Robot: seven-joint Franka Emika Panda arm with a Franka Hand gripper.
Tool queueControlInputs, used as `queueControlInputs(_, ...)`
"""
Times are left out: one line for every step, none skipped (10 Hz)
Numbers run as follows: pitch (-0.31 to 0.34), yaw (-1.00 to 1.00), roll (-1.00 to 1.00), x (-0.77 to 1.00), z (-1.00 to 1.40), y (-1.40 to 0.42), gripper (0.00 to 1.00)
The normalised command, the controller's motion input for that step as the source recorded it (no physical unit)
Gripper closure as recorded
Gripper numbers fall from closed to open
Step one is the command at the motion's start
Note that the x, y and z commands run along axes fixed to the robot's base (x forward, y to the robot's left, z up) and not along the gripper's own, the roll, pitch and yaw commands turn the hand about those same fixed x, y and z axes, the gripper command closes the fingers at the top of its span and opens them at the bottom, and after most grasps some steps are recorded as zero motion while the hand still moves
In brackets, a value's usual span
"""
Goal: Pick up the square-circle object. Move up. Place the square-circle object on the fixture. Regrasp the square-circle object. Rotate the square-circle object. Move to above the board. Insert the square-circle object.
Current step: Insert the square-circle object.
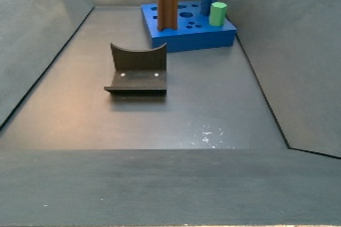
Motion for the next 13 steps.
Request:
queueControlInputs(0.083,-0.23,0.27,0.04,0.00,0.06,1.00)
queueControlInputs(0.116,-0.46,0.35,0.17,0.00,0.00,1.00)
queueControlInputs(0.103,-0.42,0.32,0.09,0.00,0.00,1.00)
queueControlInputs(0.090,-0.36,0.27,0.11,-0.01,-0.01,1.00)
queueControlInputs(0.016,0.00,0.08,0.10,0.00,0.00,1.00)
queueControlInputs(-0.051,0.00,0.26,0.00,-0.53,-0.18,1.00)
queueControlInputs(-0.106,0.03,0.31,0.00,-0.64,-0.22,1.00)
queueControlInputs(-0.094,0.03,0.34,0.00,-0.55,-0.21,1.00)
queueControlInputs(-0.013,-0.05,0.37,0.32,-0.39,-0.24,1.00)
queueControlInputs(0.000,-0.09,0.32,0.37,-0.27,-0.20,1.00)
queueControlInputs(0.000,-0.19,0.27,0.40,-0.22,-0.13,1.00)
queueControlInputs(0.000,-0.21,0.25,0.45,-0.27,0.00,1.00)
queueControlInputs(0.009,-0.17,0.24,0.36,-0.26,0.00,1.00)
